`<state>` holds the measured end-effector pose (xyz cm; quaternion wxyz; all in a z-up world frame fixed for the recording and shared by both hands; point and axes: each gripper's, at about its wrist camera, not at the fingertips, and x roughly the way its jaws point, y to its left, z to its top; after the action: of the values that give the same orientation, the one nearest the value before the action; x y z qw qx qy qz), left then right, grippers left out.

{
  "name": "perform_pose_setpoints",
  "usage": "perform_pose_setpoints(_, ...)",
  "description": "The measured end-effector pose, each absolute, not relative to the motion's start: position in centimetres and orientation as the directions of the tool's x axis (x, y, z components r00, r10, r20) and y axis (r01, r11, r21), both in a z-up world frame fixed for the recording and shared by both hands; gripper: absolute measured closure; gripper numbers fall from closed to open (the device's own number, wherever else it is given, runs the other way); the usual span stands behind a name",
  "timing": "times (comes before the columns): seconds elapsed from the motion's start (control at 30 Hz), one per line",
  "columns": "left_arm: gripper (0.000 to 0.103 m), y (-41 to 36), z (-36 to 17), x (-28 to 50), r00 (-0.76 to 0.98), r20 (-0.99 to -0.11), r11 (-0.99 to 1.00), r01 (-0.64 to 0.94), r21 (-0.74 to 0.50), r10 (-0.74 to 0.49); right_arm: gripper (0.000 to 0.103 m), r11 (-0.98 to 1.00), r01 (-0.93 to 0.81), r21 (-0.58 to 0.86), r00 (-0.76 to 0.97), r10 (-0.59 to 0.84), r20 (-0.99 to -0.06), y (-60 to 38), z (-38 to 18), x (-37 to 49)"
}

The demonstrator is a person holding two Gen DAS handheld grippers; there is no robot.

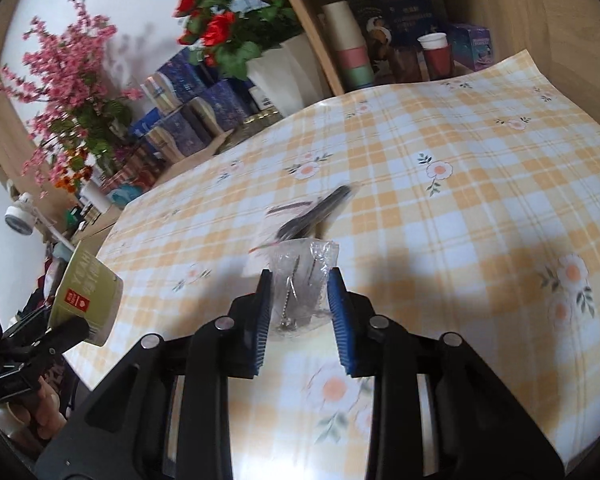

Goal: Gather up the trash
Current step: 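Carry both items over the brown bin while the right gripper opens to drop the bag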

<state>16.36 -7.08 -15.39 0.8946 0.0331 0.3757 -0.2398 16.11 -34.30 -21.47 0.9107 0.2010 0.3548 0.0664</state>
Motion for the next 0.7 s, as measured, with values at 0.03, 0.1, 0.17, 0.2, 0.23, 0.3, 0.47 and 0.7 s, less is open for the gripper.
perform_pose_setpoints(0.03,0.033,-6.8,-15.3,15.7,0.605,-0.687,0.885,0.449,-0.125,-0.404,0.072,0.910,0.012,0.414,0.740,0.271,-0.616,-33.9,-21.3,15.4)
perform_pose_setpoints(0.1,0.033,-6.1,-15.0,14.1,0.611,-0.681,0.890,0.437,-0.134,-0.403,0.072,0.908,-0.003,0.418,0.738,0.284,-0.612,-33.2,-21.1,14.1)
perform_pose_setpoints(0.17,0.033,-5.4,-14.7,12.7,0.614,-0.678,0.893,0.425,-0.147,-0.404,0.072,0.903,-0.022,0.429,0.733,0.306,-0.608,-32.2,-20.9,12.6)
perform_pose_setpoints(0.2,0.033,-5.0,-14.6,11.9,0.615,-0.677,0.895,0.420,-0.151,-0.403,0.072,0.901,-0.036,0.432,0.727,0.320,-0.608,-31.6,-20.9,11.9)
perform_pose_setpoints(0.23,0.033,-4.7,-14.5,11.3,0.617,-0.677,0.897,0.416,-0.153,-0.402,0.072,0.901,-0.046,0.431,0.722,0.328,-0.610,-31.1,-21.0,11.3)
perform_pose_setpoints(0.3,0.033,-4.0,-14.4,9.7,0.624,-0.673,0.900,0.409,-0.150,-0.396,0.072,0.902,-0.070,0.426,0.709,0.345,-0.615,-29.9,-21.2,10.2)
perform_pose_setpoints(0.47,0.032,-2.3,-14.5,6.1,0.643,-0.670,0.911,0.392,-0.127,-0.370,0.072,0.905,-0.131,0.405,0.660,0.384,-0.645,-26.7,-22.6,6.9)
perform_pose_setpoints(0.7,0.032,-0.2,-15.6,2.3,0.652,-0.678,0.928,0.352,-0.125,-0.339,0.072,0.895,-0.196,0.401,0.573,0.436,-0.694,-22.8,-25.0,3.7)
